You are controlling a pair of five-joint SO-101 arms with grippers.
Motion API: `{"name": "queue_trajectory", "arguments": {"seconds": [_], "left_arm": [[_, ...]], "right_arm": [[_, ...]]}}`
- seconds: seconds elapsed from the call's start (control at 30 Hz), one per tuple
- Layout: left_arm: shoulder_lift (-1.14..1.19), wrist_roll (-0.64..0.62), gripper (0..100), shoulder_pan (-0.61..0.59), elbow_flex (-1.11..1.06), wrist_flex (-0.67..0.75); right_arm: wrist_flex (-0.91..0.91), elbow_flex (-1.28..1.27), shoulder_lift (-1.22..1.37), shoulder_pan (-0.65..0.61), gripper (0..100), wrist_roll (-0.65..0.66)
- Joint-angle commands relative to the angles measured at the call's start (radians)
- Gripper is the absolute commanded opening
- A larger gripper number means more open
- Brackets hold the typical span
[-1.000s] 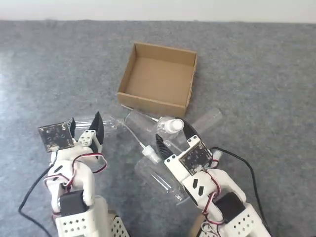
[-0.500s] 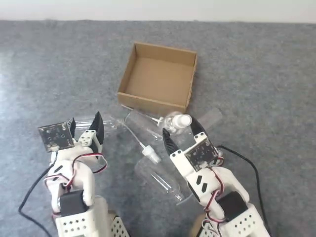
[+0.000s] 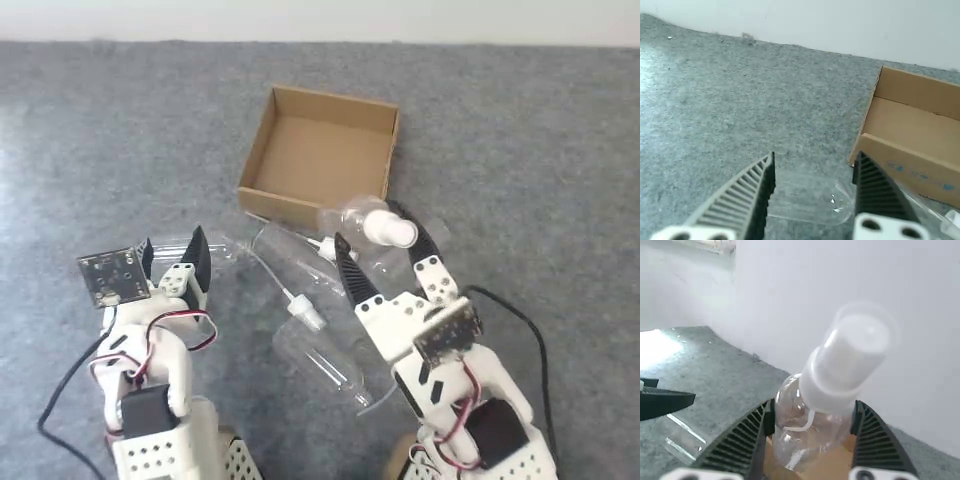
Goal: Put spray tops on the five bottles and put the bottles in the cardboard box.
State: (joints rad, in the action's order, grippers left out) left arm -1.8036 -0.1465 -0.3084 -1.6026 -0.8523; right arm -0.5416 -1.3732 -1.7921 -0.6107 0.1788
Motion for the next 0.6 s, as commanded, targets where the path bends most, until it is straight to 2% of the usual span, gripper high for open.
{"name": "queue_trajectory", "arguments": {"seconds": [0.0, 0.47, 0.57], "left_arm": [[-0.015, 0.009, 24, -0.005, 0.012, 0.029], [-0.015, 0.009, 24, -0.006, 0.01, 0.025], [-0.015, 0.009, 24, -0.006, 0.01, 0.025]], "right_arm": [[0.007, 0.147, 0.099, 0.012, 14.3, 0.017], [0.016, 0.542, 0.674, 0.012, 14.4, 0.014], [0.068, 0.592, 0.777, 0.012, 14.4, 0.014]]}}
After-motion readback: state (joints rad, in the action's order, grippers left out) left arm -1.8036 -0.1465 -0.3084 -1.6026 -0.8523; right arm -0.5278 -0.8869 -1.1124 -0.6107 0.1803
